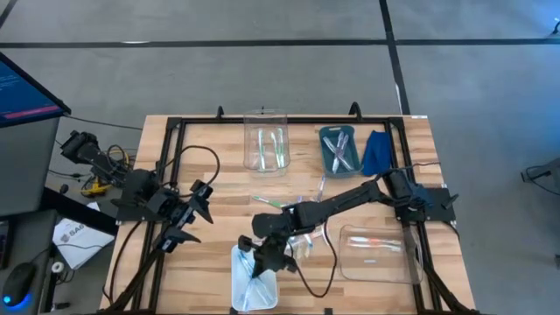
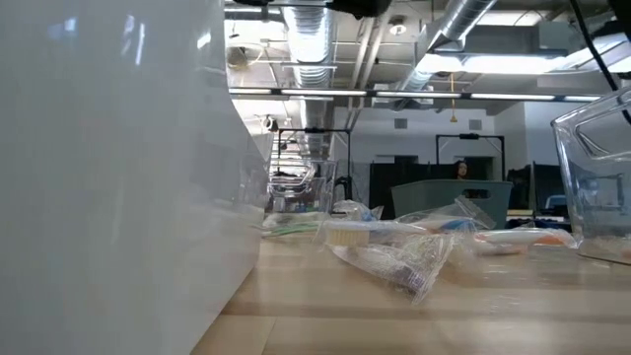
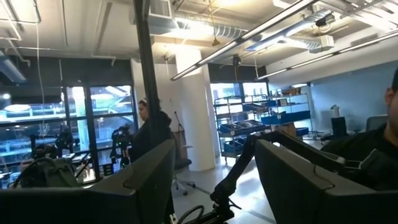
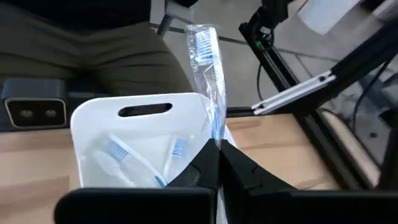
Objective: Pick & Place Toothbrushes
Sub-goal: Put the blue toothbrush into the white bin
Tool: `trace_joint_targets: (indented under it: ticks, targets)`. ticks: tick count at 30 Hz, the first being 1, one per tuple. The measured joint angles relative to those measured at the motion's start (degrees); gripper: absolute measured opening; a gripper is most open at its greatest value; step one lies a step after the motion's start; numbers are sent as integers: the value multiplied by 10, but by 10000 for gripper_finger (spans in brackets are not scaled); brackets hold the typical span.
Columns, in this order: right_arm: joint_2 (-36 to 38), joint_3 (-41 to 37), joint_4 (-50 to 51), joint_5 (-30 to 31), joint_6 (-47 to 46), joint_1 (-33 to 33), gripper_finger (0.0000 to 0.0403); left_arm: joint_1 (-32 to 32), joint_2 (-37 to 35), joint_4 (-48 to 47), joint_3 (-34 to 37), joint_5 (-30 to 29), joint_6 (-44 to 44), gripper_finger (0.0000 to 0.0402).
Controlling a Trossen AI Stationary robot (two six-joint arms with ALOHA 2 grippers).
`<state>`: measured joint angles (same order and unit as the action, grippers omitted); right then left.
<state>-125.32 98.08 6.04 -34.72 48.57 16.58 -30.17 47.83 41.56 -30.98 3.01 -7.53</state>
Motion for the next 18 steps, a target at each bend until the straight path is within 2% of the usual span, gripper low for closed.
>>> trace_joint_targets:
  ticks: [6,13,18]
  targets:
    - [0,0,-54,3,-99,9,0,0,0,-1,0,0,4,218]
    - [-39,1,-145,26,-126,22,0,0,0,-1,0,0,9,218]
    - [-58,2,-124,24,-143,11,0,0,0,-1,0,0,9,218]
